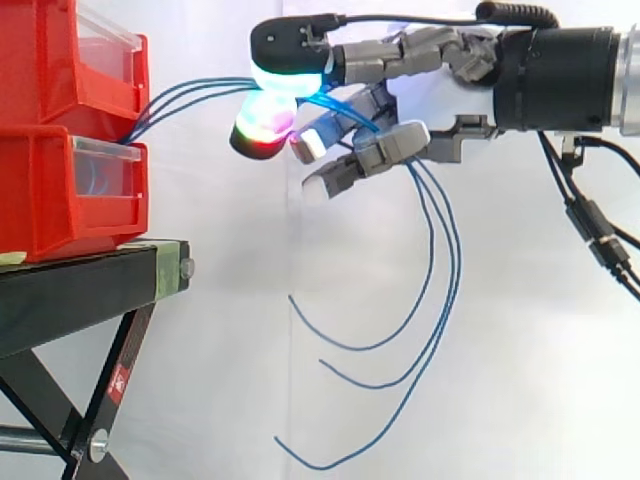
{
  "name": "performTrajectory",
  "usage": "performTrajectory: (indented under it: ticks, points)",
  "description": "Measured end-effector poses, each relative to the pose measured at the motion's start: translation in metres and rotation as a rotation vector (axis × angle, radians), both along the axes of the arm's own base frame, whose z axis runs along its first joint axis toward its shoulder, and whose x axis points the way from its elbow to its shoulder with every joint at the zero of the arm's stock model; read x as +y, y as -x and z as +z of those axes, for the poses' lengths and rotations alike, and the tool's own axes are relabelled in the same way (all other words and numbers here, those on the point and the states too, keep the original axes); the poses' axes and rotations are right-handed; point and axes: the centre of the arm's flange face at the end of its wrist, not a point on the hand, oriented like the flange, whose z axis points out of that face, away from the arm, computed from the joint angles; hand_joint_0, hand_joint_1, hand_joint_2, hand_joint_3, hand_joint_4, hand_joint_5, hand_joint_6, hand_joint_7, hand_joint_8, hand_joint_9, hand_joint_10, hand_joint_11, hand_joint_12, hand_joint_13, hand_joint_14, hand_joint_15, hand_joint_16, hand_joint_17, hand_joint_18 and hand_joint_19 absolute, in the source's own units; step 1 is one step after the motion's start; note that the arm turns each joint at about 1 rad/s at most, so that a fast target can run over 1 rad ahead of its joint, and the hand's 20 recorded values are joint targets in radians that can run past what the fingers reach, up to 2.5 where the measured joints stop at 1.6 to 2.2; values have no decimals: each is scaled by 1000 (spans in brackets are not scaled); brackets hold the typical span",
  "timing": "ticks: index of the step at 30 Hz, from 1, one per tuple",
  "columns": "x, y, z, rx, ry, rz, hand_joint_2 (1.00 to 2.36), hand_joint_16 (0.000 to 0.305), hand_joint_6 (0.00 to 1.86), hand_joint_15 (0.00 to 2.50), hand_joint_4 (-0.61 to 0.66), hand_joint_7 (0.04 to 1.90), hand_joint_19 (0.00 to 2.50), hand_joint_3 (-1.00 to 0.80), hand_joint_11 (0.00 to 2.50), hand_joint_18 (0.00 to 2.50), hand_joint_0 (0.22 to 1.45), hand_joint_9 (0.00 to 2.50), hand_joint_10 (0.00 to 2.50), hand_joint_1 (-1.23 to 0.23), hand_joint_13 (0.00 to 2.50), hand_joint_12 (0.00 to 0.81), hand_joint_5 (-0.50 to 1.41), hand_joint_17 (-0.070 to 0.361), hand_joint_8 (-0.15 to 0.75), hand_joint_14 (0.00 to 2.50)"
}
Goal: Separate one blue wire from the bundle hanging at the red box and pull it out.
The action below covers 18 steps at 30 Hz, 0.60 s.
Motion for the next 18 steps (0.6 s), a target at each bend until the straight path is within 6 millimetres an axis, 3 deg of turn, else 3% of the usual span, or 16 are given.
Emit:
performTrajectory:
  ticks: [9, 18]
  points:
    - [-2, 4, 10, 1, 50, -10, 1011, 53, 815, 1351, 204, 970, 587, -386, 1202, 693, 692, 1032, 14, -825, 1462, 301, -208, 119, 351, 542]
    - [-2, 4, 10, 4, 53, -10, 1010, 54, 807, 1326, 209, 965, 604, -394, 1205, 695, 635, 1045, 15, -677, 1454, 299, -203, 121, 356, 601]
